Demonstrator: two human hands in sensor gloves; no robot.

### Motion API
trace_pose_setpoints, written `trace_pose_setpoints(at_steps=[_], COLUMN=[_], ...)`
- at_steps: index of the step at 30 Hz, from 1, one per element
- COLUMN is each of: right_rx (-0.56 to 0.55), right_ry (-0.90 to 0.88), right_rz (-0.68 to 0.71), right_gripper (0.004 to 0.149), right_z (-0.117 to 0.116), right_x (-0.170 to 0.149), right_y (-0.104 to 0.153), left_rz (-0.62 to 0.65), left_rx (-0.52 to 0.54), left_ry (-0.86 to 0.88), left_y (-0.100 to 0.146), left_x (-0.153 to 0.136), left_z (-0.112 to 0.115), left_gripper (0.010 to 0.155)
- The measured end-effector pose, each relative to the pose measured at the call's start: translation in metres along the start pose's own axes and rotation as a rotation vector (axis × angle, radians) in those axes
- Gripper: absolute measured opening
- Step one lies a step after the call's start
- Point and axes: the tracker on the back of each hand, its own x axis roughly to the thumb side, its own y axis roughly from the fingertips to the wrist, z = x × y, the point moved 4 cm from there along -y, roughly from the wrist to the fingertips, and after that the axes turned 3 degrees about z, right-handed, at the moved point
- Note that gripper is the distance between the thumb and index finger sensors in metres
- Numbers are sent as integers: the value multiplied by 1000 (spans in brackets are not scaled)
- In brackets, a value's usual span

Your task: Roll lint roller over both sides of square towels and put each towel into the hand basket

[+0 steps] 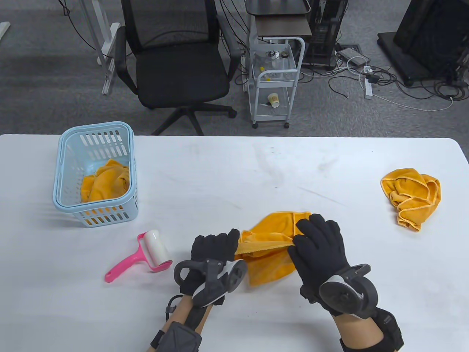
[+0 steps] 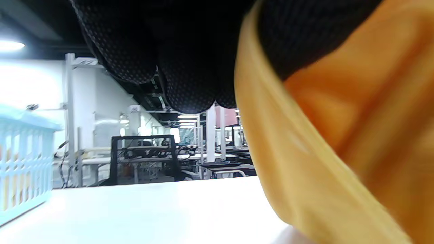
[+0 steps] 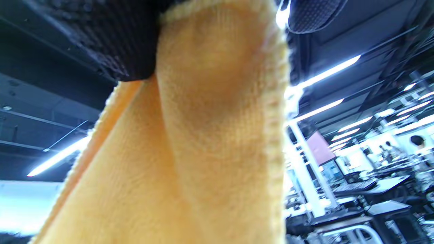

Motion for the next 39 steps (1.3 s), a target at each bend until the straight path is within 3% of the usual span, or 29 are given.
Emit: trace_pose_setpoints(at_steps=[4, 8, 10, 16, 18, 22, 26, 30, 32, 33, 36, 39], right_rx=[-28, 40, 72, 148, 180, 278, 377, 461, 441, 443, 369, 121], right_ry=[67, 27, -1, -26, -63, -112, -128, -101, -4, 17, 157, 280], right_rz=[-105, -176, -151, -65, -26, 14, -35, -140, -217, -226, -290, -294], right_gripper=[39, 39, 40, 41, 41, 41, 42, 47, 47, 47, 42, 42], right_z=[21, 51, 63, 125, 145, 161, 141, 92, 60, 55, 30, 42], right_x=[-34, -71, -77, -77, -71, -66, -79, -103, -117, -119, -126, -119], right_y=[-16, -38, -44, -66, -74, -93, -116, -133, -142, -144, -154, -161], left_rz=[-70, -64, -38, 104, 143, 175, 158, 93, 44, 33, -30, -66], left_rx=[27, 120, 140, 246, 262, 280, 180, 55, 7, 6, 21, 101], left_ry=[104, 161, 160, 189, 197, 191, 163, 116, 72, 70, 35, -15], left_y=[-2, 0, 1, 16, 20, 16, -13, -58, -81, -87, -108, -115], left_x=[-33, -59, -65, -72, -72, -74, -80, -89, -95, -97, -103, -105], left_z=[-24, -76, -98, -204, -230, -267, -261, -215, -186, -179, -156, -162], left_gripper=[44, 41, 40, 40, 40, 40, 39, 39, 39, 39, 40, 42])
